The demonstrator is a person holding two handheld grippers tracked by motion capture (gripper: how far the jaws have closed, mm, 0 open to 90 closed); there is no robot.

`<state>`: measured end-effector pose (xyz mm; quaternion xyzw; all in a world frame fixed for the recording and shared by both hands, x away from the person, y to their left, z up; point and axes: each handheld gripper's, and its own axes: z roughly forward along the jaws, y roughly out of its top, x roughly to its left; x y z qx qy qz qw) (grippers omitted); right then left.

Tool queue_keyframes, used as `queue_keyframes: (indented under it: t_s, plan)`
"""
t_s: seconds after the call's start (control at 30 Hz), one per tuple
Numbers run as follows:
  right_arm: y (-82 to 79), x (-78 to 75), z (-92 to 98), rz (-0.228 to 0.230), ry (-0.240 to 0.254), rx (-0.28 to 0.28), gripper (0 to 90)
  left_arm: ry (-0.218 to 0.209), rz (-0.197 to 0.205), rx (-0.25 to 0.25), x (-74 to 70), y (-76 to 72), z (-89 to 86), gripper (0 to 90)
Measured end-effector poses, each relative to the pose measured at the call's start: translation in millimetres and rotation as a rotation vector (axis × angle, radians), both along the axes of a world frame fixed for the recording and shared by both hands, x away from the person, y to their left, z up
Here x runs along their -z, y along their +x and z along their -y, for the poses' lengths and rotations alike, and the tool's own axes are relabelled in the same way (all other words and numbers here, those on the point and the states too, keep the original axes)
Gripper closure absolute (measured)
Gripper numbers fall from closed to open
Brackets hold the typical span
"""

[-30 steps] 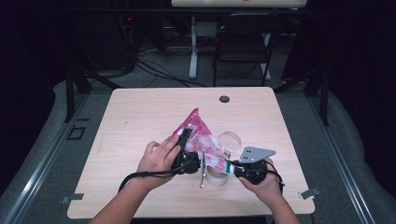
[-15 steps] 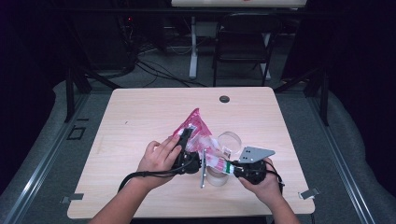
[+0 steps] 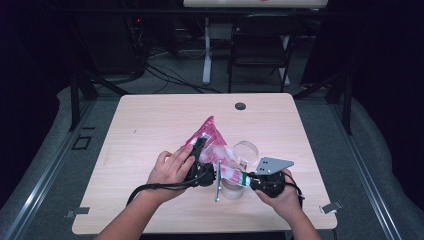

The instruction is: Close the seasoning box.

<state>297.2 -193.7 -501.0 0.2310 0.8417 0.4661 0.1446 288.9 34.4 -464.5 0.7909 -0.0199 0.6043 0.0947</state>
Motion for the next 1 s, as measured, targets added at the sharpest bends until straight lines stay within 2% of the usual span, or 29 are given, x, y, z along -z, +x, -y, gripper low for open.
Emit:
queue_keyframes:
  t_s: [1.0]
  plan:
    - [-0.1, 1.3, -0.4, -0.009, -0.015, -0.006, 90.0, 0.019, -0.013, -0.001, -0.9, 1.5, 1.0, 62.0]
